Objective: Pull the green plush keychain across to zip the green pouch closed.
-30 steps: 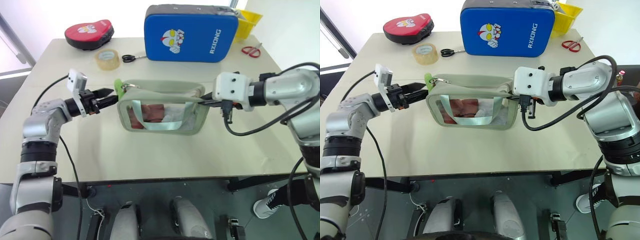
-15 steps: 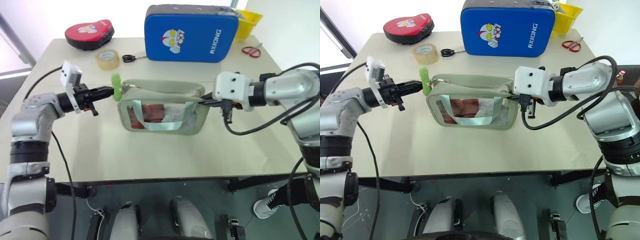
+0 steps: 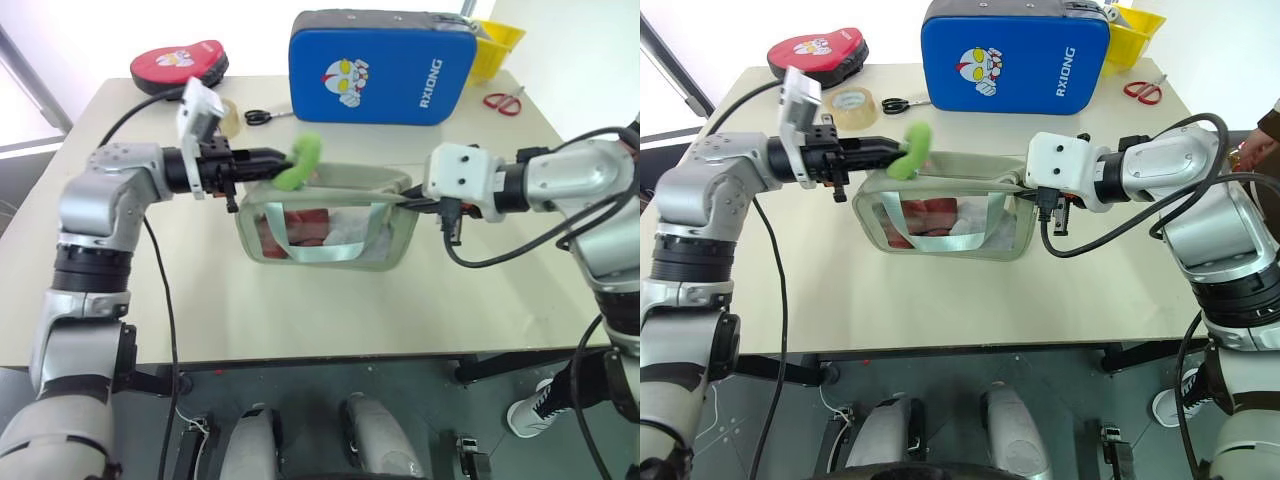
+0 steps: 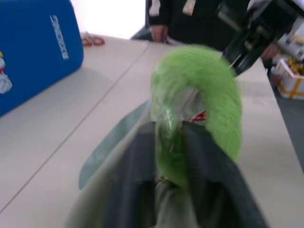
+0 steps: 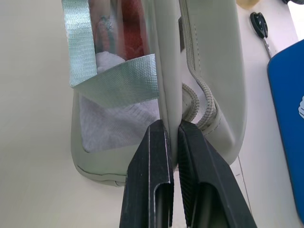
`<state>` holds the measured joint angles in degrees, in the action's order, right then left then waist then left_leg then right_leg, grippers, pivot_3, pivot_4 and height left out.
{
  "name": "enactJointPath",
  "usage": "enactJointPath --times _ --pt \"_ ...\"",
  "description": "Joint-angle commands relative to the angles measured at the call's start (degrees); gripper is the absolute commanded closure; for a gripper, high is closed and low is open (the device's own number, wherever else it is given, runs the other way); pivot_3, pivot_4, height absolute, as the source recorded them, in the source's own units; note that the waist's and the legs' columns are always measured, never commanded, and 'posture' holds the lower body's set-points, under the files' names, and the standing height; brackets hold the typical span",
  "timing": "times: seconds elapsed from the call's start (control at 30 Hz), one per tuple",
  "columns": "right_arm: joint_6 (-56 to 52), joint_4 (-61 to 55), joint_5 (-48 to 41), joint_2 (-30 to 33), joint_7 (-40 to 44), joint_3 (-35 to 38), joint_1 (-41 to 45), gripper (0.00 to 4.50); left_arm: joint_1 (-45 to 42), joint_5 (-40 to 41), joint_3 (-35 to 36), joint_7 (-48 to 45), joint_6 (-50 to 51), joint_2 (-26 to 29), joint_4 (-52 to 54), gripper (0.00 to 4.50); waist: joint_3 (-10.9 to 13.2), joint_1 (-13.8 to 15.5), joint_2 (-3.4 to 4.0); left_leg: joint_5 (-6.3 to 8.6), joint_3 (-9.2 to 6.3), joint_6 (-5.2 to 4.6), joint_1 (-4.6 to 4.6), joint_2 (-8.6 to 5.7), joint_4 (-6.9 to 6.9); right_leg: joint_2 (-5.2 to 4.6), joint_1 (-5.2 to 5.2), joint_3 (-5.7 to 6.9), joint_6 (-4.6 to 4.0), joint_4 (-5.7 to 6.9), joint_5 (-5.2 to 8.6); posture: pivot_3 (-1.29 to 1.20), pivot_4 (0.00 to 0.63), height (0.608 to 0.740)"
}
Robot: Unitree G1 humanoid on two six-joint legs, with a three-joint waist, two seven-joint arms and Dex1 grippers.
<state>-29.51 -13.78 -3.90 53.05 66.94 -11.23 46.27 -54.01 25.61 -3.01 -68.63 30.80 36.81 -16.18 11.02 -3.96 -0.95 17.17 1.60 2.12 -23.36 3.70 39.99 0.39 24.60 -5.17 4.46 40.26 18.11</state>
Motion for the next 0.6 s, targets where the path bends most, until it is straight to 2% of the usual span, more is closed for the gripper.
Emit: enactJointPath --times 0.03,0.1,0.13,0.43,0.6 --pt "-0.69 -1.59 0.28 -0.13 -0.82 0.42 0.33 4.50 -2.00 -1.08 0.26 -0.99 -1.29 0.43 -0.19 1.39 0.00 0.06 0.00 0.00 -0.02 0.00 0.00 0.00 0.00 0.00 0.00 0.00 0.00 0.00 0.00 0.00 0.150 0.737" --pt "-1.11 -2.01 0.20 -0.04 -0.92 0.64 0.04 4.50 -2.31 -1.17 1.32 -0.72 -1.97 0.99 0.03 0.36 0.00 0.12 0.00 0.00 -0.03 0.00 0.00 0.00 0.00 -0.02 0.00 0.00 0.00 0.00 0.00 0.00 0.150 0.737" --pt "-1.23 -2.12 0.19 0.01 -0.94 0.72 -0.08 4.50 -2.42 -1.18 1.90 -0.61 -2.15 1.40 -0.02 0.07 0.00 0.11 0.00 0.00 -0.03 0.00 0.00 0.00 0.00 -0.02 0.00 -0.01 0.00 0.00 0.00 0.00 0.150 0.737" --pt "-1.05 -1.15 0.62 -0.28 -1.37 0.23 0.14 4.50 -2.27 -0.86 6.70 -4.08 -5.14 8.78 -3.37 0.07 0.00 0.12 0.00 0.00 -0.03 0.00 -0.01 0.02 0.00 -0.01 0.01 0.01 0.00 0.00 0.00 0.00 0.150 0.737" --pt "-0.91 -0.73 0.80 -0.64 -1.45 -0.15 0.42 4.50 3.19 4.72 10.72 -6.66 -2.20 10.07 3.21 0.07 0.00 0.17 0.01 0.00 -0.02 0.00 -0.02 0.01 0.01 -0.04 0.01 0.02 0.00 0.00 0.00 0.00 0.150 0.737"
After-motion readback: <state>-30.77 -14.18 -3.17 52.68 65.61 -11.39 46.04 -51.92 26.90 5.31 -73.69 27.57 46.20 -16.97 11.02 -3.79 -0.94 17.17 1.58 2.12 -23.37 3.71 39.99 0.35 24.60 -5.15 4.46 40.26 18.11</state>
